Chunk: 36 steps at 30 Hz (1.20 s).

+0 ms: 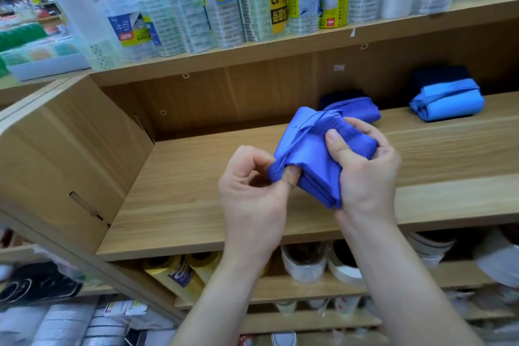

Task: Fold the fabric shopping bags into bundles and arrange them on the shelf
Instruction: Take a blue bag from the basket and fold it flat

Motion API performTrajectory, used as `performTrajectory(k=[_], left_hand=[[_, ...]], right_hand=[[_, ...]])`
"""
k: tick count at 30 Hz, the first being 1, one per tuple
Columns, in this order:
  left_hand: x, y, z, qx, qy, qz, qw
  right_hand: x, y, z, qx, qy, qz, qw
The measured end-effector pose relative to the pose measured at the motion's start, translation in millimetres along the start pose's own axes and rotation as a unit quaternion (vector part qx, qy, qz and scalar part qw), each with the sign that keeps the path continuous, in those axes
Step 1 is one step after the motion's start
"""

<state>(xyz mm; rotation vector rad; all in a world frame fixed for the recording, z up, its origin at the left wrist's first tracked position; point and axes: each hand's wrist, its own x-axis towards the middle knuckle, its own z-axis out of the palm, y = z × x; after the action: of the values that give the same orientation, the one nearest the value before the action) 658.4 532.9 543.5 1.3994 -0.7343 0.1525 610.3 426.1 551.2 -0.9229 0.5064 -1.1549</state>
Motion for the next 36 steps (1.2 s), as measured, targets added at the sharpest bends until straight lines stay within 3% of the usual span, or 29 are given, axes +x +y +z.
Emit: performTrajectory(k=[4, 8, 12, 14, 16, 20, 23, 26, 33, 36], left_hand=[[-13.1, -4.9, 3.4, 0.061, -0.027, 0.041, 0.997], [-22.6, -5.6, 2.2, 0.196, -0.095, 0.141, 0.966], [-22.2, -5.6, -4.5, 0.287, -0.150, 0.192, 0.927], [-15.0, 0.0, -9.5, 0.232, -0.095, 0.113, 0.961], [-5.7, 4.8, -11.5, 0.137, -0.042, -0.022, 0.989], [8.2, 9.6, -10.9, -0.013, -0.122, -0.184, 0.975], [10.8, 11.4, -12.4, -0.034, -0.188, -0.186, 0.964], [10.8, 8.3, -11.8, -0.035, -0.175, -0.198, 0.964], [-1.7, 2.8, -1.7, -0.069, -0.183, -0.266, 0.944], [-9.5, 2.8, 2.0, -0.101, -0.174, -0.297, 0.933]], right_hand=[[2.8, 4.1, -1.6, -0.088, 0.052, -0.093, 0.990], [0.8, 6.7, -4.5, -0.202, 0.072, -0.224, 0.951], [4.9, 9.7, -12.4, -0.226, 0.042, -0.240, 0.943], [1.7, 11.9, -15.4, -0.227, 0.007, -0.245, 0.943], [-3.2, 12.8, -17.5, -0.226, -0.018, -0.264, 0.938], [-6.8, 9.6, -17.3, -0.228, -0.050, -0.295, 0.927], [-8.4, 3.6, -15.8, -0.215, -0.064, -0.290, 0.930], [-12.3, 3.8, -14.6, -0.237, -0.115, -0.225, 0.938], [-10.9, 21.8, -20.5, -0.284, -0.040, -0.277, 0.917], [-6.8, 16.7, -23.9, -0.310, -0.068, -0.254, 0.914]])
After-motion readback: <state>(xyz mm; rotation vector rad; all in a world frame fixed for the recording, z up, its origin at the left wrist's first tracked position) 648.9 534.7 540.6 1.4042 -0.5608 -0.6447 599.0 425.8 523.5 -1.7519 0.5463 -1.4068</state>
